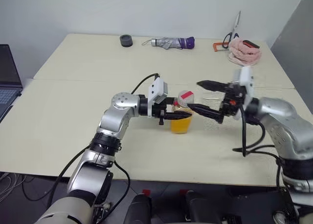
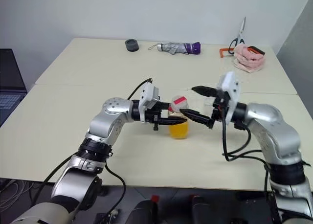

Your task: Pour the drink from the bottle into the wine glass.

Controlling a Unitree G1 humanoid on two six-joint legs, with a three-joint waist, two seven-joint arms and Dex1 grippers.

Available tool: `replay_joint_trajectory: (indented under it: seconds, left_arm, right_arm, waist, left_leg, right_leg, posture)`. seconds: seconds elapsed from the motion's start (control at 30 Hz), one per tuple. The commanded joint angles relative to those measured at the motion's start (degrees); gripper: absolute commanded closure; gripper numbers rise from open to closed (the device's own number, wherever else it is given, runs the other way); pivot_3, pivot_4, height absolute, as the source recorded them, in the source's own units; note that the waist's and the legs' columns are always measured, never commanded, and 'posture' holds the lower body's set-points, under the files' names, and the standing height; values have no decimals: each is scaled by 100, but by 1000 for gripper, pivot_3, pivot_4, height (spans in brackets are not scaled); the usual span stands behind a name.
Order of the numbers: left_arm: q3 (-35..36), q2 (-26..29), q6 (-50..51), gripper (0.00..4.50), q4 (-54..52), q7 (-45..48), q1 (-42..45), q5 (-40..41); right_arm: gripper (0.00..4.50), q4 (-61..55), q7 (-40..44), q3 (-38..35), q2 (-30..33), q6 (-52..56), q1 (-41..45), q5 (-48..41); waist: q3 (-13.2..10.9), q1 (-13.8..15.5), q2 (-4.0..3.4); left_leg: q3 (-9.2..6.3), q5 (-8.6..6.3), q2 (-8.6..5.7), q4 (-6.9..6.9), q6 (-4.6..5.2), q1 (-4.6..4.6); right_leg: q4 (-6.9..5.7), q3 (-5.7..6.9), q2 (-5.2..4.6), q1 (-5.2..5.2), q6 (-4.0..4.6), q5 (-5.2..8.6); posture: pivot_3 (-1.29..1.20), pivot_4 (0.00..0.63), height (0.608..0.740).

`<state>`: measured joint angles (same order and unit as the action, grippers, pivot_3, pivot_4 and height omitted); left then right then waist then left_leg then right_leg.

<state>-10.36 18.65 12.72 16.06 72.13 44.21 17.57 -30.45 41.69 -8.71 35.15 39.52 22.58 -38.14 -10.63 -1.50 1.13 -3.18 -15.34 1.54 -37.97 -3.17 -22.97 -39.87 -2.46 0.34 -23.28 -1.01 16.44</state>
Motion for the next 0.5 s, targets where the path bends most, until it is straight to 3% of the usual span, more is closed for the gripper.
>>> replay_joint_trajectory:
  seconds: [0.03,0.17,0.3,0.5]
  left_arm:
    - [94,-109,-76,2704,-134,-102,128,100]
    - [52,-233,-182,2704,90,-178,205,16]
    - [-4,-311,-224,2704,228,-161,271,-28]
    - [-28,-370,-314,2704,395,-107,347,-102]
  right_arm:
    - [4,-1270,-1042,-100,-210,461,-356,-245]
    - [4,-1714,-2665,658,-941,632,-350,771]
    - [4,-1795,-3622,1424,-1356,816,-85,1678]
    - [4,-1871,-4061,1687,-1711,1154,10,2096]
  waist:
    - [0,-4,0]
    - [1,-66,-1]
    - [1,-70,-1]
    - [1,-32,-1]
  left_leg:
    - [0,0,2,-1,0,1]
    - [4,1,10,-2,-1,14]
    - [0,2,12,-2,-3,16]
    - [-1,2,10,-1,-3,5]
  right_leg:
    - [-1,0,2,0,0,0]
    - [-12,-9,16,1,-1,1]
    - [-13,-8,25,1,-12,7]
    - [-2,-5,20,-1,-1,1]
  posture:
    - [0,150,740]
    - [0,150,740]
    - [0,150,740]
    - [0,150,740]
